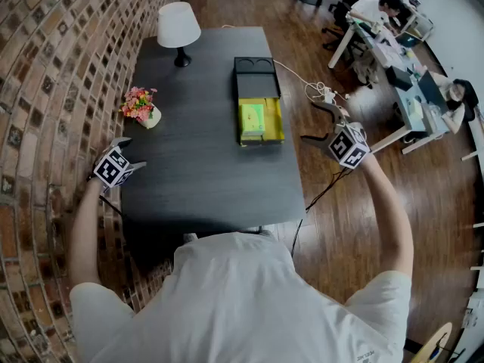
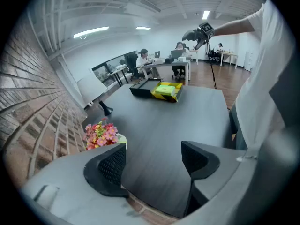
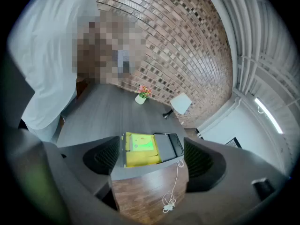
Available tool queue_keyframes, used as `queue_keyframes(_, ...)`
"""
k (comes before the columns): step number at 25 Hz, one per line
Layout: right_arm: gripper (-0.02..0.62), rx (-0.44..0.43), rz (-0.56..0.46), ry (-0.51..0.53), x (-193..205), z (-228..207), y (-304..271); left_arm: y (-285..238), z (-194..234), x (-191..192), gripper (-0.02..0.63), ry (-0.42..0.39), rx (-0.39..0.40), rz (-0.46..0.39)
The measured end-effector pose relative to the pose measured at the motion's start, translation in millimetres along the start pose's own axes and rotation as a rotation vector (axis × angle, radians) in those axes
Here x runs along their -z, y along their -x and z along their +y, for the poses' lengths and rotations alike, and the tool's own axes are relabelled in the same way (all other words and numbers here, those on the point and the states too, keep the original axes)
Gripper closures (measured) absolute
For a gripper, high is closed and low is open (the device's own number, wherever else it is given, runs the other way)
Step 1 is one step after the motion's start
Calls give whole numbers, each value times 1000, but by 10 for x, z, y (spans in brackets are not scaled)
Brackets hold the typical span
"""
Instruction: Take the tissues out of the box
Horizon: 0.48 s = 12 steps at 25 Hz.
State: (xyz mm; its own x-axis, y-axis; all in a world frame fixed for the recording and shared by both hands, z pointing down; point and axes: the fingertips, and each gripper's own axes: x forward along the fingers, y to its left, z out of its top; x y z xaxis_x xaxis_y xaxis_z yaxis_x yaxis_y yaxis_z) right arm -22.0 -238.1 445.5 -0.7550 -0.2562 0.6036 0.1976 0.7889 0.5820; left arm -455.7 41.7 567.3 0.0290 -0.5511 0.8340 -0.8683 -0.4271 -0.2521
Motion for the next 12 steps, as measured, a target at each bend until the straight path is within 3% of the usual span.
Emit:
queue_keyframes(5,155,-24,17,-21,188,97,60,63,15,-270,242,32,-22,-78)
queue_keyframes(12,155,0,60,-92,471,261,361,-99,-117,-654,242,-15,22,-117)
